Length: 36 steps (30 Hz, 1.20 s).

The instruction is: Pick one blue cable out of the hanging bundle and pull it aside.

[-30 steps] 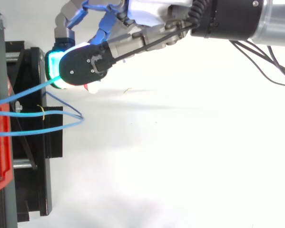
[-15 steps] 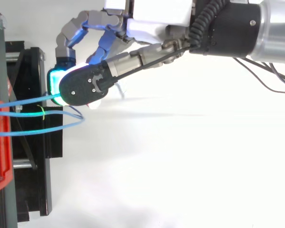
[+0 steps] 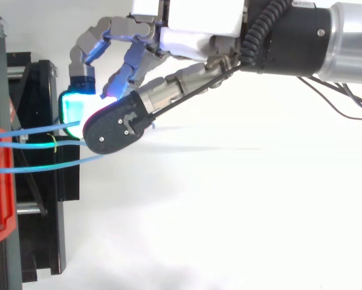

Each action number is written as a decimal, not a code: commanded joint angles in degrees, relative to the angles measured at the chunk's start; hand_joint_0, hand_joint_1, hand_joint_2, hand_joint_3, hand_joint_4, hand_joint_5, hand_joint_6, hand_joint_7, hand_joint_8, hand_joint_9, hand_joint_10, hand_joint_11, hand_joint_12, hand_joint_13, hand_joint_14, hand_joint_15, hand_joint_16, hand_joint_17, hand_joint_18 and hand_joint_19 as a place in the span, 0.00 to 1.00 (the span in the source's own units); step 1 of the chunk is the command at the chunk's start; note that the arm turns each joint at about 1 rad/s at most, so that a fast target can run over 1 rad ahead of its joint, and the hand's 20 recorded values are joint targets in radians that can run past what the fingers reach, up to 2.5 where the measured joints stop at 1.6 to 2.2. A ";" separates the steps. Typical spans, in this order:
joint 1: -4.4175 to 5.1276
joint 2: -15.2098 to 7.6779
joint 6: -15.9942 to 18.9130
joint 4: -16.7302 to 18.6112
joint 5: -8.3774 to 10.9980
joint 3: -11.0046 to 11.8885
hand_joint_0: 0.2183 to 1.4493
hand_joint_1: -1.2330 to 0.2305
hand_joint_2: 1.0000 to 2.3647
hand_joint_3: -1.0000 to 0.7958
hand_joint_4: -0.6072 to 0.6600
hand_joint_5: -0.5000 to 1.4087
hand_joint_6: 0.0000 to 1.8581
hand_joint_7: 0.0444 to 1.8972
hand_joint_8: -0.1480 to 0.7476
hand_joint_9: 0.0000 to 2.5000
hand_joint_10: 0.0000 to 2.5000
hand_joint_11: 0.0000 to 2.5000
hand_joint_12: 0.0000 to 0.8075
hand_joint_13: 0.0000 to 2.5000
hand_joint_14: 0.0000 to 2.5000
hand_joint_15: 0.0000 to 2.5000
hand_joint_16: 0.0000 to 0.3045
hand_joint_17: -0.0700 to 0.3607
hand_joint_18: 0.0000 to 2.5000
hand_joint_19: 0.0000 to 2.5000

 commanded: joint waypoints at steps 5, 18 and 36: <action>0.26 0.05 0.00 -0.02 0.35 -0.03 0.32 0.31 0.01 0.40 0.50 0.21 0.50 0.47 0.42 0.45 0.01 0.29 0.30 0.32 0.01 0.18 0.12 0.36 0.27 0.18; 0.43 -0.04 0.00 0.07 0.44 0.32 0.27 0.40 0.01 0.33 0.51 0.22 0.49 0.47 0.43 0.46 0.01 0.28 0.31 0.32 0.01 0.18 0.13 0.37 0.27 0.19; 0.43 -0.04 -0.09 -0.37 0.44 0.76 0.30 0.26 0.01 0.52 0.38 0.26 0.47 0.58 0.45 0.52 0.01 0.23 0.32 0.41 0.01 0.19 0.16 0.42 0.36 0.15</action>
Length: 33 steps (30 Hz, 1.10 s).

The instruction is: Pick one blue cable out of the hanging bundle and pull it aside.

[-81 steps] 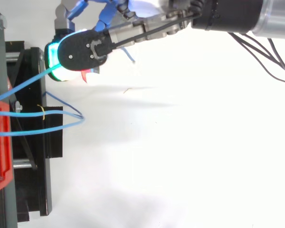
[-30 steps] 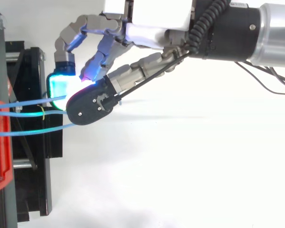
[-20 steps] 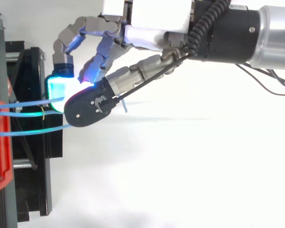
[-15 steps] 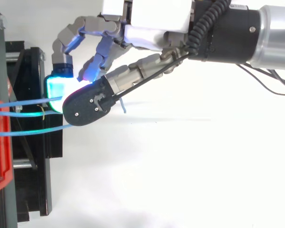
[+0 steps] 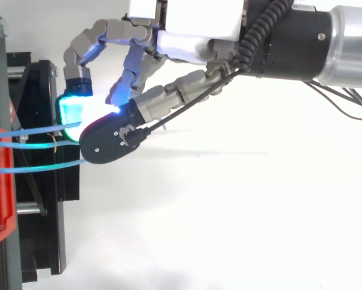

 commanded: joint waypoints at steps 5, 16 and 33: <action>0.07 0.03 0.07 -0.98 0.00 0.05 0.30 0.25 0.00 0.53 0.36 0.26 0.47 0.57 0.44 0.53 0.01 0.22 0.33 0.42 0.01 0.20 0.16 0.42 0.37 0.15; 0.07 1.44 0.16 -8.27 -0.26 0.75 0.30 0.25 0.00 0.53 0.35 0.26 0.46 0.57 0.45 0.52 0.01 0.22 0.34 0.41 0.01 0.20 0.17 0.43 0.37 0.15; 0.60 9.96 -1.07 -13.28 -1.05 -10.32 0.30 0.25 0.00 0.53 0.35 0.26 0.46 0.57 0.45 0.52 0.01 0.21 0.35 0.41 0.01 0.20 0.17 0.43 0.37 0.15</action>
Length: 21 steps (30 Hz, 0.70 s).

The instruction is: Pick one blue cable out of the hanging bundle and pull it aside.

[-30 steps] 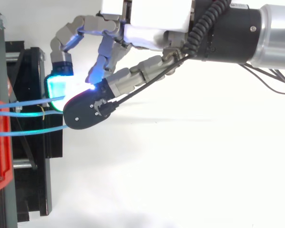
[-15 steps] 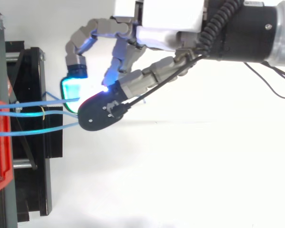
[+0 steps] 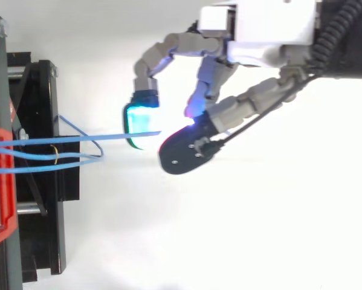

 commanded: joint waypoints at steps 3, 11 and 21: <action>0.49 3.19 0.38 3.15 1.23 -6.60 0.30 0.25 0.00 0.53 0.35 0.26 0.46 0.57 0.45 0.52 0.01 0.21 0.35 0.41 0.01 0.19 0.17 0.43 0.37 0.15; 1.19 3.10 3.90 8.60 1.67 -10.82 0.30 0.26 0.00 0.52 0.35 0.26 0.46 0.56 0.45 0.52 0.01 0.21 0.35 0.40 0.01 0.19 0.17 0.43 0.36 0.15; 1.89 3.10 4.25 9.21 1.76 -11.00 0.28 0.30 0.00 0.49 0.37 0.26 0.46 0.54 0.45 0.51 0.01 0.21 0.35 0.39 0.01 0.20 0.17 0.43 0.34 0.16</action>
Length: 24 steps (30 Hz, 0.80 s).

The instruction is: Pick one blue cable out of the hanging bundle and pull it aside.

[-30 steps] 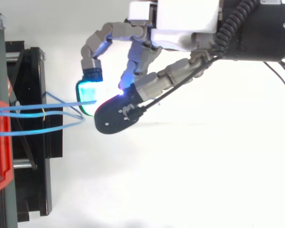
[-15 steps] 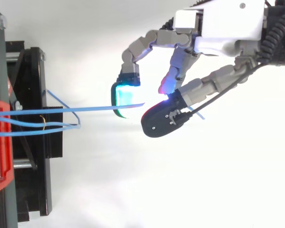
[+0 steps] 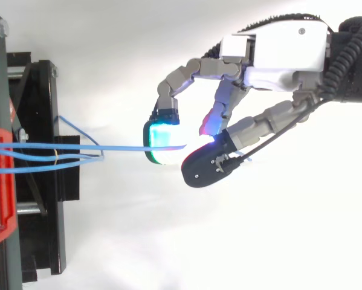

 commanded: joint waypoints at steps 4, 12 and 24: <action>0.33 -0.09 -0.10 0.18 0.15 0.01 0.27 0.37 0.01 0.43 0.39 0.25 0.46 0.55 0.42 0.49 0.01 0.22 0.32 0.36 0.01 0.21 0.14 0.39 0.30 0.19; 0.51 0.00 -0.10 0.27 0.15 -0.08 0.27 0.42 0.01 0.40 0.39 0.24 0.46 0.56 0.39 0.48 0.01 0.23 0.28 0.35 0.01 0.22 0.12 0.36 0.27 0.21; 0.60 0.00 -0.10 0.27 0.15 0.01 0.27 0.46 0.01 0.35 0.39 0.25 0.46 0.56 0.39 0.49 0.01 0.23 0.29 0.35 0.01 0.22 0.12 0.36 0.27 0.21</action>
